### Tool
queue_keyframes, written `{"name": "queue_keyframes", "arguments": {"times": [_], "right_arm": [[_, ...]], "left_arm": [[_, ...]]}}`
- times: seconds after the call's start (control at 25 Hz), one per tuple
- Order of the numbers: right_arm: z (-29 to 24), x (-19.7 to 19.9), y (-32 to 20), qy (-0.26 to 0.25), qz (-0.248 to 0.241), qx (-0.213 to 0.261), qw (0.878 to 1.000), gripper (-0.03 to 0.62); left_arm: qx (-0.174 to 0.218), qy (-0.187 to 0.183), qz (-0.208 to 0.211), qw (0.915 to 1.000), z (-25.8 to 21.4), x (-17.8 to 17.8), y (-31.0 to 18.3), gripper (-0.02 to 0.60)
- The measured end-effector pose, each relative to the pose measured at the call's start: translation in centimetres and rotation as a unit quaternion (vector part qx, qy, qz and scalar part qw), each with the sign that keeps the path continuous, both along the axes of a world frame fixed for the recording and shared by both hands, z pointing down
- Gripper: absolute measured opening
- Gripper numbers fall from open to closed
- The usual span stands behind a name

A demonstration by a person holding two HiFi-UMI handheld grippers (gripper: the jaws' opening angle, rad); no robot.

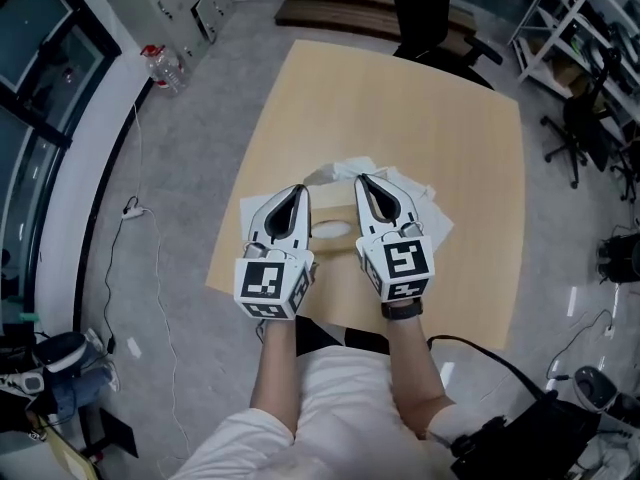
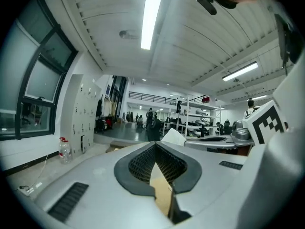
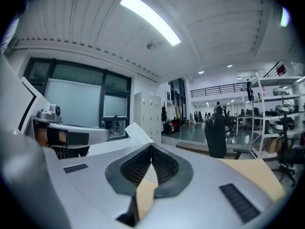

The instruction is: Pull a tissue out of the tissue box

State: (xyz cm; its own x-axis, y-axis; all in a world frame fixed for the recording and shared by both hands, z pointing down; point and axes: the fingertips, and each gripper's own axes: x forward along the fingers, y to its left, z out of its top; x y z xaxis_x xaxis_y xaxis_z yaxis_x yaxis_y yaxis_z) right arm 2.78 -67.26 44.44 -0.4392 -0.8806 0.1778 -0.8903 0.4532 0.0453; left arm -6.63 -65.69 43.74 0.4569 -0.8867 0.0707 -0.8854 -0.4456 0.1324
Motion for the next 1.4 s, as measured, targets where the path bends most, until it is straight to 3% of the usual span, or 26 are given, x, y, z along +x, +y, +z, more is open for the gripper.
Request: {"name": "queue_keyframes", "arguments": {"times": [0.28, 0.56, 0.72, 1.4], "right_arm": [[-7.7, 0.5, 1.3, -0.033, 0.004, 0.062, 0.998, 0.006], [-11.4, 1.2, 2.3, -0.031, 0.008, 0.097, 0.995, 0.006], [-12.4, 1.1, 2.9, -0.031, 0.006, 0.111, 0.993, 0.006], [-14.1, 0.8, 2.8, -0.038, 0.012, 0.133, 0.990, 0.006]], "left_arm": [[0.052, -0.004, 0.002, 0.9986, -5.8, 0.8, 0.6, 0.002], [0.093, -0.006, 0.001, 0.9957, -9.8, 1.2, 1.4, 0.002], [0.103, 0.019, 0.011, 0.9945, -11.6, 1.3, 1.9, 0.002], [0.120, -0.012, -0.015, 0.9926, -12.7, 0.0, 2.0, 0.002]]}}
